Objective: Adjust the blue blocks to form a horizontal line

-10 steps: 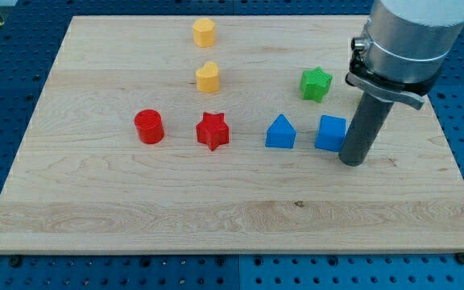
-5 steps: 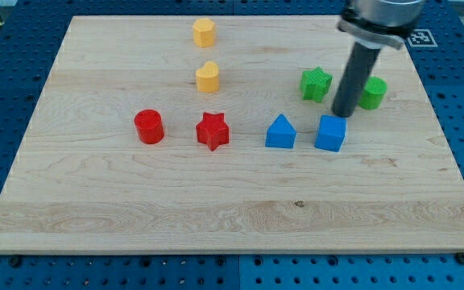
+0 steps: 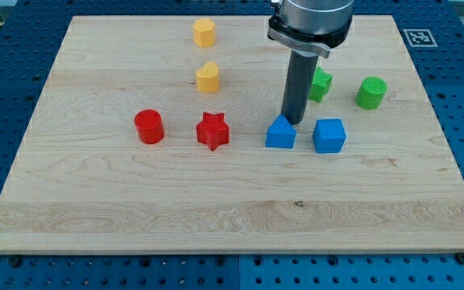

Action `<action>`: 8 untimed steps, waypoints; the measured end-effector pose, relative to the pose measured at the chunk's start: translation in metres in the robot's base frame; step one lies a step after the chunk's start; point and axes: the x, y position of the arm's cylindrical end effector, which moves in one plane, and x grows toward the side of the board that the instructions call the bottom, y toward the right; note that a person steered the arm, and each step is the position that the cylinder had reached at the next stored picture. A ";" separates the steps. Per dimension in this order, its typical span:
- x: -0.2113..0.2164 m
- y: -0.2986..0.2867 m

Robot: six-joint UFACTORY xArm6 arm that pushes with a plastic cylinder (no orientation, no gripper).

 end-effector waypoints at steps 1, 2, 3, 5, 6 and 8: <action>-0.001 -0.004; -0.001 -0.020; -0.001 -0.034; -0.001 -0.022; -0.001 -0.009; -0.032 -0.002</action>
